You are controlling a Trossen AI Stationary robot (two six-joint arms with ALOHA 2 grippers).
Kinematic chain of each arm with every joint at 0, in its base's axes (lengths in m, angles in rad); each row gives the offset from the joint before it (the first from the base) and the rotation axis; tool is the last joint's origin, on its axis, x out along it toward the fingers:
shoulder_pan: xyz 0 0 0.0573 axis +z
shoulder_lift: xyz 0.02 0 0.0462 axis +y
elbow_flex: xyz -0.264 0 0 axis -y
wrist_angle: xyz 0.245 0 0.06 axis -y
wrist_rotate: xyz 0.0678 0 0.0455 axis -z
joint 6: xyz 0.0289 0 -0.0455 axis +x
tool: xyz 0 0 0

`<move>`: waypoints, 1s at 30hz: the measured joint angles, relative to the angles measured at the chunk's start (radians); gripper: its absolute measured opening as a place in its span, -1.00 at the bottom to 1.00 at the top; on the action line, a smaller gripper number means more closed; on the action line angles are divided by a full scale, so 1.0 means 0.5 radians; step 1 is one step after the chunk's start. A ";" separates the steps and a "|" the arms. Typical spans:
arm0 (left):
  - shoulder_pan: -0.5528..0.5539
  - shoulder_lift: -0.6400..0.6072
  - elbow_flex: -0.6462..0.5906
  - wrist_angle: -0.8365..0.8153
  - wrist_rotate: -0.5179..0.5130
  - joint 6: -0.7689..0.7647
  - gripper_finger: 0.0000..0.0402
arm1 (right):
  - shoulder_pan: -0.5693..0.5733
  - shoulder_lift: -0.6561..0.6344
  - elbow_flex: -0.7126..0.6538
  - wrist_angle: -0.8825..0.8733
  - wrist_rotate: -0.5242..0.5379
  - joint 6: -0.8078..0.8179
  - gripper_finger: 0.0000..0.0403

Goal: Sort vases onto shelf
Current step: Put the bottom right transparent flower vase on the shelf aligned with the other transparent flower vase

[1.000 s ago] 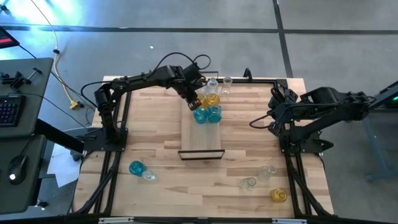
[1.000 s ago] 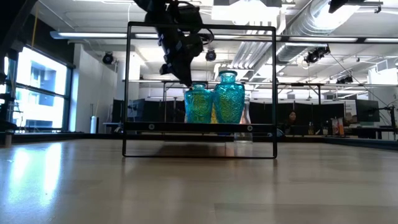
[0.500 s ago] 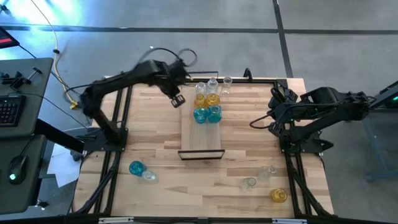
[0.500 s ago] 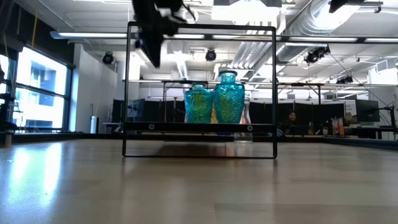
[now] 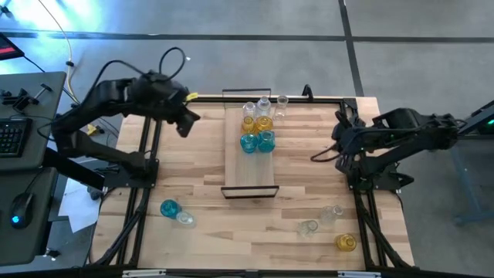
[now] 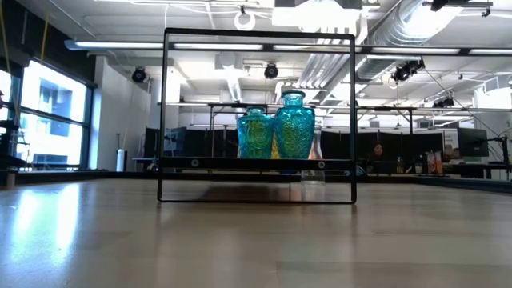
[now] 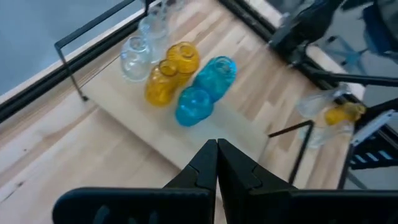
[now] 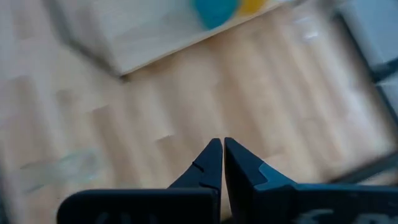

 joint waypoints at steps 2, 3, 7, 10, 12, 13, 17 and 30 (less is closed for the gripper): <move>-0.051 -0.028 0.000 0.000 -0.017 -0.002 -1.00 | 0.001 0.010 0.000 0.047 -0.146 0.050 -1.00; -0.070 -0.034 0.000 0.001 -0.022 -0.002 -1.00 | 0.009 0.020 0.000 0.068 -0.182 0.068 -1.00; -0.109 -0.040 0.000 0.001 -0.015 0.005 -1.00 | 0.120 0.077 0.000 0.105 -0.227 0.185 -0.89; -0.137 -0.028 0.000 -0.001 0.072 0.064 -1.00 | 0.169 0.153 0.000 0.108 -0.344 0.283 -0.71; -0.162 -0.021 0.000 -0.010 0.176 0.103 -1.00 | 0.187 0.210 0.000 0.089 -0.437 0.352 -0.56; -0.177 -0.019 -0.001 -0.010 0.225 0.123 -1.00 | 0.198 0.241 0.000 0.074 -0.486 0.392 -0.48; -0.256 -0.013 -0.024 -0.042 0.349 0.215 -1.00 | 0.248 0.360 0.000 0.071 -0.627 0.552 -0.16; -0.509 -0.015 -0.027 -0.237 0.383 0.368 -1.00 | 0.473 0.693 -0.025 -0.051 -0.338 0.677 0.25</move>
